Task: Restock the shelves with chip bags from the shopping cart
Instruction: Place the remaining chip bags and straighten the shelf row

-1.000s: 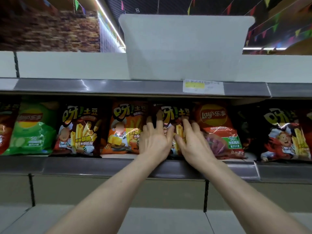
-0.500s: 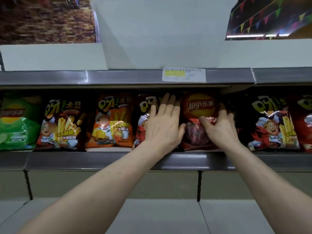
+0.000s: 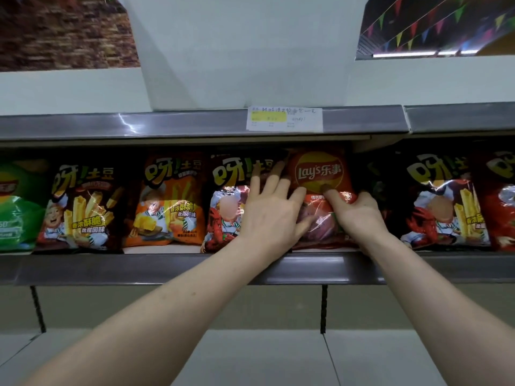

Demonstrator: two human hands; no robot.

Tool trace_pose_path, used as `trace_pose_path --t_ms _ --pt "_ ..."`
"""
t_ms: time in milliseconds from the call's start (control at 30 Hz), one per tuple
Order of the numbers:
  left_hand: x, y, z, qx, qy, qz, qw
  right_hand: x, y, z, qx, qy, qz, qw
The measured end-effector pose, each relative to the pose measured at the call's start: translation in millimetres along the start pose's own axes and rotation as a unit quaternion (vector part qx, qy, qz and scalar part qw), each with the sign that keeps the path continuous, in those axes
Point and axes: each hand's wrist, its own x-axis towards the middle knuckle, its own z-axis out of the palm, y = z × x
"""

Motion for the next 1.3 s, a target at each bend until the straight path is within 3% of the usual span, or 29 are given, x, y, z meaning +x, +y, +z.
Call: trace_pose_path --t_ms 167,300,400,567,700,833,933,1033,1133,1200,1300 --pt "-7.5 -7.0 7.9 -0.008 0.022 0.001 1.0 -1.9 -3.9 1.6 -0.077 -0.017 -0.014 0.997" --pt "-9.4 -10.5 13.4 -0.045 0.026 0.031 0.998 -8.6 -12.9 1.7 -0.144 0.004 -0.103 0.984" --pt "-8.2 -10.6 10.9 -0.061 0.012 0.024 0.998 -14.5 -8.0 10.7 -0.305 0.065 -0.237 0.92" --pt "-13.9 -24.8 -1.0 -0.038 0.017 -0.06 0.997 -11.9 -7.9 13.0 -0.367 0.121 -0.436 0.812" --pt "-20.1 -17.5 -2.6 -0.003 -0.075 -0.081 0.994 -10.4 -27.4 13.2 -0.424 0.005 -0.414 0.805" --pt "-15.3 -13.7 -8.3 0.006 -0.12 -0.078 0.99 -8.6 -29.8 18.9 -0.464 0.023 -0.386 0.797" --pt "-16.2 -14.6 -14.5 0.018 -0.15 -0.074 0.986 -15.0 -23.1 23.6 -0.468 0.032 -0.342 0.814" --pt "-15.7 -18.6 -19.7 0.003 -0.167 -0.066 0.984 -12.5 -21.0 14.3 -0.301 0.061 -0.31 0.9" --pt "-13.2 -16.3 -29.3 -0.124 -0.043 -0.07 0.989 -0.8 -15.0 -4.5 -0.152 0.08 -0.173 0.97" --pt "-13.2 -8.1 -37.7 -0.279 0.011 -0.127 0.952 3.2 -7.1 -11.3 -0.122 0.012 -0.053 0.991" --pt "-7.7 2.1 -48.0 -0.393 -0.061 -0.25 0.883 2.3 -5.2 -13.7 -0.061 -0.033 -0.024 0.997"
